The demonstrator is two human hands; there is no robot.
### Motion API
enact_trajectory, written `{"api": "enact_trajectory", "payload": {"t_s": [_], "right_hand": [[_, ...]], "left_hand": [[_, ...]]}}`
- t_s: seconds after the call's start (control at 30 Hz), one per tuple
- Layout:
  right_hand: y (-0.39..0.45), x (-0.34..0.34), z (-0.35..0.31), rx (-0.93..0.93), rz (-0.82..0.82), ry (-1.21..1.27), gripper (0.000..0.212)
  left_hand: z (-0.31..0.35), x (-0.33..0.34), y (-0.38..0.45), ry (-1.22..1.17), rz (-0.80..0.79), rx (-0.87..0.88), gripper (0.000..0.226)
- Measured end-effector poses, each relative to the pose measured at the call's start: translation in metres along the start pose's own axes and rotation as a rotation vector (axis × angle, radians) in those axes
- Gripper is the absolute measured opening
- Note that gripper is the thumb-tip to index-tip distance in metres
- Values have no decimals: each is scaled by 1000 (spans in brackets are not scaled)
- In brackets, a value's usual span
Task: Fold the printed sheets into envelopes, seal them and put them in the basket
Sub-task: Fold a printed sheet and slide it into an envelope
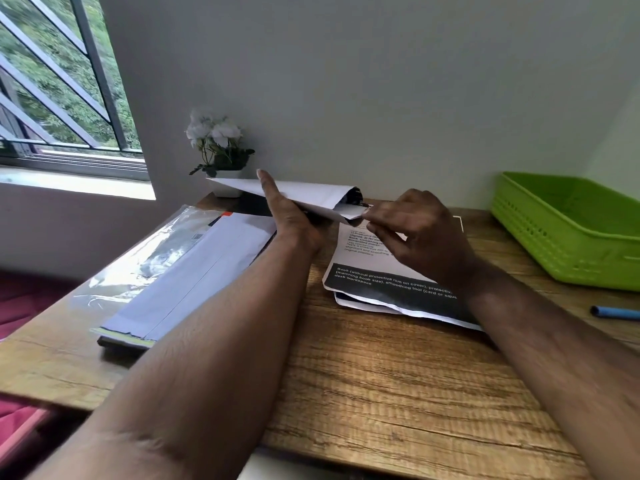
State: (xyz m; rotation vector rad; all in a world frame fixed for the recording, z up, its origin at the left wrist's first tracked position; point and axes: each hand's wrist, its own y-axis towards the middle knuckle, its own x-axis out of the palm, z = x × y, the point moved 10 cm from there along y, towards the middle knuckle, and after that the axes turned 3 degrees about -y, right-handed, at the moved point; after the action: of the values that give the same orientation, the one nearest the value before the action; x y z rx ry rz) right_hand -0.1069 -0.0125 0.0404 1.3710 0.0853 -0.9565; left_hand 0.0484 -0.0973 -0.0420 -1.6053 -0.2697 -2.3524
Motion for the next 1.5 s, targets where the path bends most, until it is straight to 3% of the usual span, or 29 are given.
{"api": "enact_trajectory", "payload": {"t_s": [0.23, 0.33, 0.53, 0.63, 0.7, 0.77, 0.87, 0.97, 1.07, 1.17, 1.33, 1.5], "right_hand": [[-6, 26, -2, 74, -289, 95, 65], [-9, 33, 2, 87, -359, 58, 75], [-8, 36, 6, 142, -373, -170, 71], [-5, 15, 7, 72, -223, -243, 31], [-4, -2, 7, 14, -102, -301, 14], [-5, -5, 8, -37, -85, -297, 10], [-9, 7, 21, -15, -219, -174, 17], [-18, 28, 40, 123, -427, -61, 36], [-39, 52, 54, 395, -650, 304, 36], [-58, 65, 63, 559, -757, 498, 26], [-63, 66, 68, 695, -627, 608, 14], [-69, 68, 78, 760, -601, 478, 11]], "left_hand": [[-9, 10, -6, 39, -74, -35, 77], [-22, 10, -6, 80, -88, -112, 85], [-48, 13, -1, 198, -134, -244, 95], [-44, 5, 11, 343, -65, -238, 85], [-33, 2, 13, 606, -12, -175, 75], [-10, -5, 13, 1134, 113, -42, 75], [21, -1, 9, 1868, 220, 160, 75], [21, 19, 1, 2125, 112, 301, 50], [-4, 47, -11, 2128, -173, 371, 22], [-32, 48, -21, 2105, -371, 257, 14], [-41, 35, -24, 2181, -343, 132, 43], [-53, 25, -28, 2188, -439, 20, 48]]}}
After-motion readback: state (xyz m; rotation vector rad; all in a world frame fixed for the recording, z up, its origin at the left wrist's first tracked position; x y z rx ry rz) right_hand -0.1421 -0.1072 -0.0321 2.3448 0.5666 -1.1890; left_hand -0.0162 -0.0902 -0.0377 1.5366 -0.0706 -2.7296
